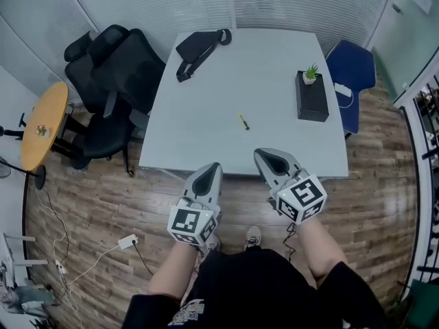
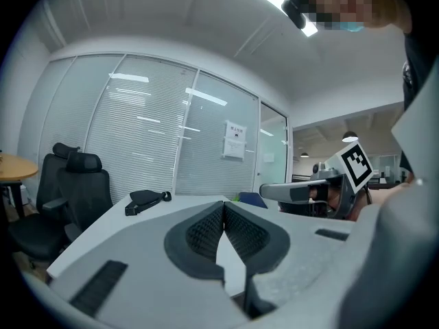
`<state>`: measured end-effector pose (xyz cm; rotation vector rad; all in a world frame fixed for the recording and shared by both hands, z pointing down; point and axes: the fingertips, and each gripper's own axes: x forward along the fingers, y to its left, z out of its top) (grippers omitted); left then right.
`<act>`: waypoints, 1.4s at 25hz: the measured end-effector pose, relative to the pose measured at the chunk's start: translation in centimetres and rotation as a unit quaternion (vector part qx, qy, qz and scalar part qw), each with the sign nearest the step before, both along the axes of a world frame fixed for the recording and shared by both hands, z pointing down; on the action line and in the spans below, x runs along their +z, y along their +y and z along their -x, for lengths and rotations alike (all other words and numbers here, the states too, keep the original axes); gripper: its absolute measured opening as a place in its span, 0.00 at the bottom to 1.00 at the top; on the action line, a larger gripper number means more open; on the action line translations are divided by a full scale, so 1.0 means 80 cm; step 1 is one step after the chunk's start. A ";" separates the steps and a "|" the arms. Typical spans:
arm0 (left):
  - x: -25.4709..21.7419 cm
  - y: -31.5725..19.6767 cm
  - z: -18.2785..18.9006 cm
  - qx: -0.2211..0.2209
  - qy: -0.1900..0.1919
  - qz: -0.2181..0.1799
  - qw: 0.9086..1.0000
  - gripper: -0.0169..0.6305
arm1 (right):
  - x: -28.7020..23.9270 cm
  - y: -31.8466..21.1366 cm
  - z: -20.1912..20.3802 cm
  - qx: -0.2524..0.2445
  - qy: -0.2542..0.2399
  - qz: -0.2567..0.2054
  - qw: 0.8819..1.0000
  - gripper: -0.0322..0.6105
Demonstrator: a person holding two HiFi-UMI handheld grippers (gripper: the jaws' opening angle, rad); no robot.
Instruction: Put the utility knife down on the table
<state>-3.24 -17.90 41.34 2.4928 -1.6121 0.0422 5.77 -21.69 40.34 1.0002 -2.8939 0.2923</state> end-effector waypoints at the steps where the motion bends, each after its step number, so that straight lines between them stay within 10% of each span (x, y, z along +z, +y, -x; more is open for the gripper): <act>1: 0.000 0.004 0.005 0.001 0.001 0.000 1.000 0.03 | 0.001 0.005 0.005 0.000 0.001 0.001 1.000 0.05; 35: 0.023 0.072 0.093 0.132 0.030 0.010 0.991 0.03 | 0.035 0.103 0.073 0.157 0.014 0.035 0.987 0.05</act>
